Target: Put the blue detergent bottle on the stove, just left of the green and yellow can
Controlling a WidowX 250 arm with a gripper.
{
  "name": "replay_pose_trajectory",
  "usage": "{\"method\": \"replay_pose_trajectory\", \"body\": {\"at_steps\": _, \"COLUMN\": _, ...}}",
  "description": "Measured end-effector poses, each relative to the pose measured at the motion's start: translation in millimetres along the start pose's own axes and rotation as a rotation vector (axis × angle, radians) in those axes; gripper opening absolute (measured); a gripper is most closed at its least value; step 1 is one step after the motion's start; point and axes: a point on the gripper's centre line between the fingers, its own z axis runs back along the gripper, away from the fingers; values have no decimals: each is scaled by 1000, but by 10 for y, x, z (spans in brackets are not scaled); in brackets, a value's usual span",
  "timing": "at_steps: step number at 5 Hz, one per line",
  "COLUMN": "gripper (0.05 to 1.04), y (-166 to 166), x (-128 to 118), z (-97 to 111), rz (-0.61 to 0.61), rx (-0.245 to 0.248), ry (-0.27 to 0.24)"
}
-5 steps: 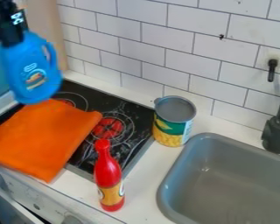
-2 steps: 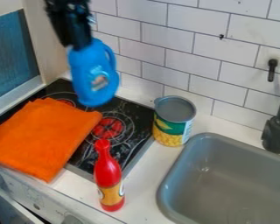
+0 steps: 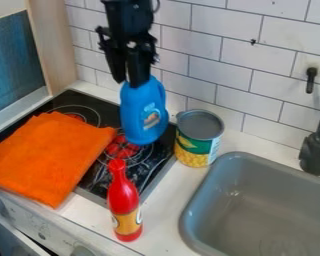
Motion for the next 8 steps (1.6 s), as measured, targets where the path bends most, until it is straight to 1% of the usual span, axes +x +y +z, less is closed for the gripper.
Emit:
{"method": "replay_pose_trajectory", "body": {"at_steps": 1, "gripper": 515, "y": -9, "x": 110, "z": -69, "rz": 48, "rx": 28, "ry": 15}}
{"method": "replay_pose_trajectory", "body": {"at_steps": 2, "gripper": 515, "y": 34, "x": 173, "z": -77, "rz": 109, "rx": 47, "ry": 8}}
{"method": "replay_pose_trajectory", "body": {"at_steps": 3, "gripper": 589, "y": 54, "x": 172, "z": -72, "rz": 158, "rx": 58, "ry": 18}}
{"method": "replay_pose_trajectory", "body": {"at_steps": 4, "gripper": 882, "y": 70, "x": 132, "z": -79, "rz": 193, "rx": 70, "ry": 41}}
{"method": "replay_pose_trajectory", "body": {"at_steps": 5, "gripper": 1017, "y": 50, "x": 51, "z": 18, "rz": 206, "rx": 83, "ry": 9}}
{"method": "replay_pose_trajectory", "body": {"at_steps": 6, "gripper": 1010, "y": 24, "x": -24, "z": 199, "rz": 216, "rx": 43, "ry": -43}}
{"method": "replay_pose_trajectory", "body": {"at_steps": 7, "gripper": 1009, "y": 155, "x": -156, "z": 389, "rz": 266, "rx": 30, "ry": -96}}
{"method": "replay_pose_trajectory", "body": {"at_steps": 8, "gripper": 1009, "y": 306, "x": -542, "z": 725, "rz": 310, "rx": 13, "ry": -171}}
